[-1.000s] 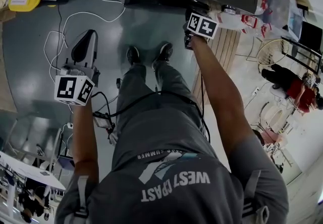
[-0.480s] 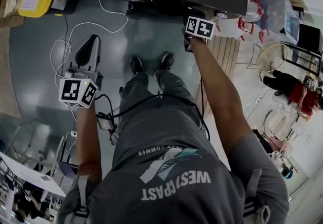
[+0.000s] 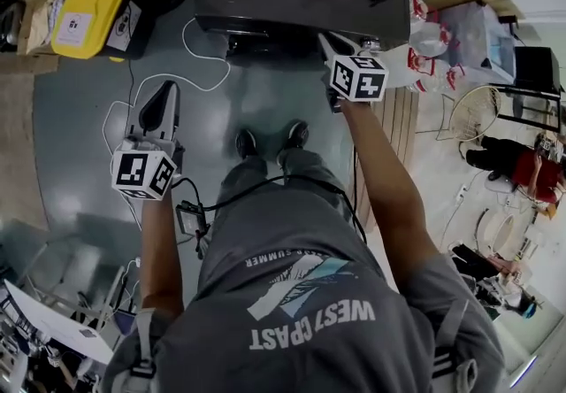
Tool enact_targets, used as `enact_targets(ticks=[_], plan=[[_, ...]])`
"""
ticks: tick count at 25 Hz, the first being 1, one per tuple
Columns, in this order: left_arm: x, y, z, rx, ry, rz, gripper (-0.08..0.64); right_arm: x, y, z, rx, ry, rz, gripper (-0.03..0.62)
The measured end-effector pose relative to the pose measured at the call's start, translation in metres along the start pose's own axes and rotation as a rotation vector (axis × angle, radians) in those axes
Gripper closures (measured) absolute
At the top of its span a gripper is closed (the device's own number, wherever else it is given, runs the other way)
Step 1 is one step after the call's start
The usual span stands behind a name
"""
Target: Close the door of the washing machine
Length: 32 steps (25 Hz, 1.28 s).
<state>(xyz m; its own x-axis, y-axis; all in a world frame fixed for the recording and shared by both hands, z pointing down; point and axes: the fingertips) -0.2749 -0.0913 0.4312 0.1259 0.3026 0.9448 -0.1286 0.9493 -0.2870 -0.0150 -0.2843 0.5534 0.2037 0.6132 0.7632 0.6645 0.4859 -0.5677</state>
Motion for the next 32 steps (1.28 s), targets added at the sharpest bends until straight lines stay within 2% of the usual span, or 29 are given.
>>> enact_targets(ticks=[8, 17, 23, 32], plan=[[-0.039, 0.011, -0.004, 0.02, -0.051, -0.052, 0.528, -0.094, 0.094, 0.067, -0.065, 0.189, -0.261, 0.546], [-0.08, 0.029, -0.015, 0.04, -0.097, -0.132, 0.528, -0.152, 0.201, 0.131, -0.115, 0.362, -0.454, 0.555], [-0.096, 0.04, -0.022, 0.05, -0.113, -0.162, 0.528, -0.167, 0.252, 0.153, -0.08, 0.475, -0.489, 0.565], [-0.099, 0.047, -0.027, 0.066, -0.118, -0.179, 0.528, -0.166, 0.271, 0.161, -0.066, 0.476, -0.511, 0.565]])
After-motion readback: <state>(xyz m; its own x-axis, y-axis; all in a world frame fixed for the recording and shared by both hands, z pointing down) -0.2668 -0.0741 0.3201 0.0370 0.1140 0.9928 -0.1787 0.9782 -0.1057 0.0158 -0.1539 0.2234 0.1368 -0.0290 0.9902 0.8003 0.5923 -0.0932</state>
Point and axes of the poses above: the fingertips, and each gripper's own axes: y backward along the fingers, z to its left, x out of its underside, and after that the axes turned 5 degrees about -x, right-handed
